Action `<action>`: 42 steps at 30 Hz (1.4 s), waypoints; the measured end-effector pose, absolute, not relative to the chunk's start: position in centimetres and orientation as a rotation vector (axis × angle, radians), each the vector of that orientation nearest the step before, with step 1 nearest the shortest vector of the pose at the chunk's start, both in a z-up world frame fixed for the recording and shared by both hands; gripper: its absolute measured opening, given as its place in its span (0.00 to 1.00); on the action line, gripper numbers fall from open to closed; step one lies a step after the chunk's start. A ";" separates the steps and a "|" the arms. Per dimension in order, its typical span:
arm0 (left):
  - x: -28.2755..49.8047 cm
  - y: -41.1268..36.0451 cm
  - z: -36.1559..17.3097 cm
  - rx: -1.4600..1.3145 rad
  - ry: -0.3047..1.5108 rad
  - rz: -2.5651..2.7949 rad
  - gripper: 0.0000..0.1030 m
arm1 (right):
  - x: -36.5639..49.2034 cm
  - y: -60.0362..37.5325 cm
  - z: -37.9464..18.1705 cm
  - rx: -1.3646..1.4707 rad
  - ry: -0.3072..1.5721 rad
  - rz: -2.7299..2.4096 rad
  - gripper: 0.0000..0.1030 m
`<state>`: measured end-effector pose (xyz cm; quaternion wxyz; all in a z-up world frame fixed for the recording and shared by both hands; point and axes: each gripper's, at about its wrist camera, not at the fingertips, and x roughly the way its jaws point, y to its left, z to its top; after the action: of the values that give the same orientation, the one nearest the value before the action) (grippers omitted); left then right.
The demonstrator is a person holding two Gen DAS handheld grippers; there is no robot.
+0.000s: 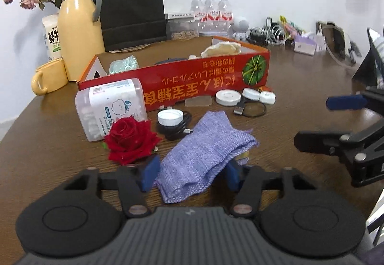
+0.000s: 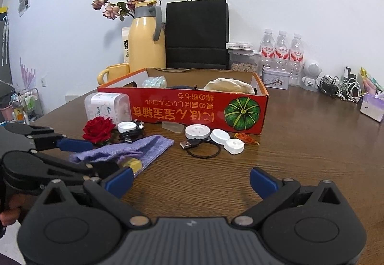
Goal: Organize objects
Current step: 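Grasp the purple drawstring bag with the left tool while the right tool grasps the yellow soap bar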
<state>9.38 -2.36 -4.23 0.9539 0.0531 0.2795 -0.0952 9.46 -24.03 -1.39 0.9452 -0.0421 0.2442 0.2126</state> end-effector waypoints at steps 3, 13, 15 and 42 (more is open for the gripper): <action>9.3 -1.7 -3.8 0.065 0.557 -0.207 0.36 | 9.5 -24.1 -1.5 -0.082 0.502 0.432 1.00; 7.7 -2.3 -1.9 0.100 0.464 -0.157 0.05 | 9.6 -23.5 -1.8 -0.092 0.511 0.451 1.00; 7.2 -2.3 -1.4 0.109 0.451 -0.153 0.05 | 9.7 -23.1 -1.8 -0.096 0.510 0.465 1.00; 6.0 -0.5 -1.9 0.020 0.470 -0.139 0.05 | 10.9 -16.0 -1.8 -0.214 0.504 0.624 0.33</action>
<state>6.00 -0.52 -1.92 0.9700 0.0099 0.2329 -0.0690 10.94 -16.04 -1.81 0.9152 -0.1038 0.2448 0.3029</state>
